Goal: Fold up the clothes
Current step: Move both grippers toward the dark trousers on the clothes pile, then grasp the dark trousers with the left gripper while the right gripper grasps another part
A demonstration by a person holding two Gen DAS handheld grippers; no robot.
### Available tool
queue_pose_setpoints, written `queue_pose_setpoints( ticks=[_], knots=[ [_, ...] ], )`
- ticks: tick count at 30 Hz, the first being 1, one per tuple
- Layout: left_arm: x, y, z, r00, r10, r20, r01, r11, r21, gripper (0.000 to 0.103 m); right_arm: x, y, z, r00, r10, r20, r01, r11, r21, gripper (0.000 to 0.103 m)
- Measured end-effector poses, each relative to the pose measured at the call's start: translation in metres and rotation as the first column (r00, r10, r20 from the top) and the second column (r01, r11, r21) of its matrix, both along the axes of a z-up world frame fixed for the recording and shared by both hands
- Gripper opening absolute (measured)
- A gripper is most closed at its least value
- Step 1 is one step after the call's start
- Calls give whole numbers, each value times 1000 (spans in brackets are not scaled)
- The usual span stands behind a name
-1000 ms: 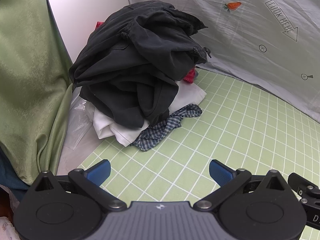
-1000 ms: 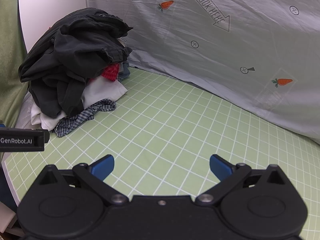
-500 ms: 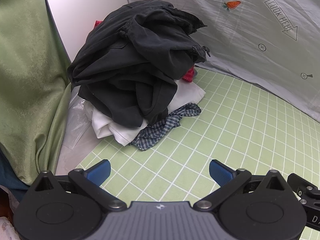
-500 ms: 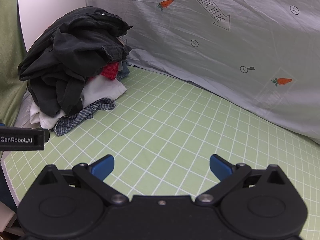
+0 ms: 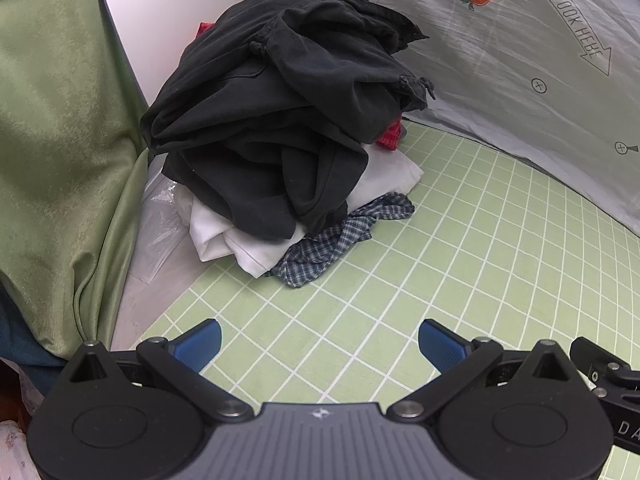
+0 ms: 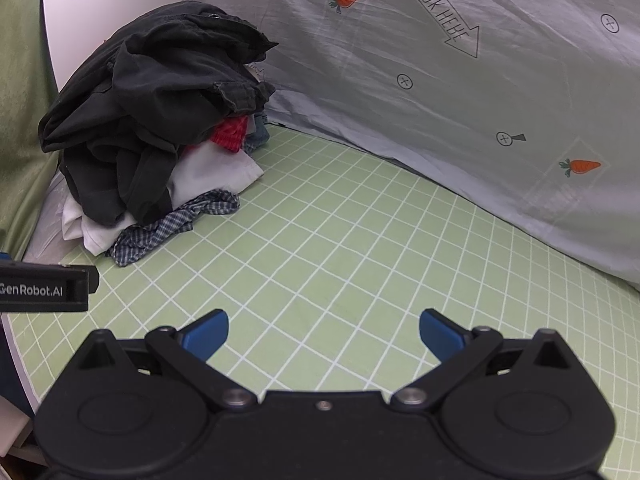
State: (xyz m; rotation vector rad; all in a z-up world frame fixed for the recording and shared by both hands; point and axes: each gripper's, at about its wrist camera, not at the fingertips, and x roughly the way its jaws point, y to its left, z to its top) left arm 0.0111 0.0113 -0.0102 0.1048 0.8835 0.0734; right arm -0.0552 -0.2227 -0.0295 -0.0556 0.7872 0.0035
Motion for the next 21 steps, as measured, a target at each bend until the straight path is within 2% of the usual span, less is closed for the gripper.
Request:
queue_pose_setpoints(
  ticks=[8, 14, 17, 19, 21],
  knots=[
    [42, 22, 5, 996, 92, 0, -92, 996, 7, 103, 55, 16, 7, 999, 49, 17, -49, 999, -15, 103],
    [104, 51, 18, 980, 197, 23, -196, 980, -39, 99, 124, 37, 21, 993, 99, 59, -99, 995, -11, 95],
    [137, 65, 24, 970, 240, 33, -238, 969, -69, 88, 164, 48, 29, 991, 115, 69, -117, 993, 21, 87],
    [160, 73, 24, 966, 258, 20, -256, 963, -90, 77, 190, 54, 33, 990, 120, 70, -125, 989, 73, 86],
    [178, 79, 23, 964, 265, 7, -263, 958, -111, 70, 215, 60, 36, 990, 120, 70, -128, 985, 119, 84]
  ],
)
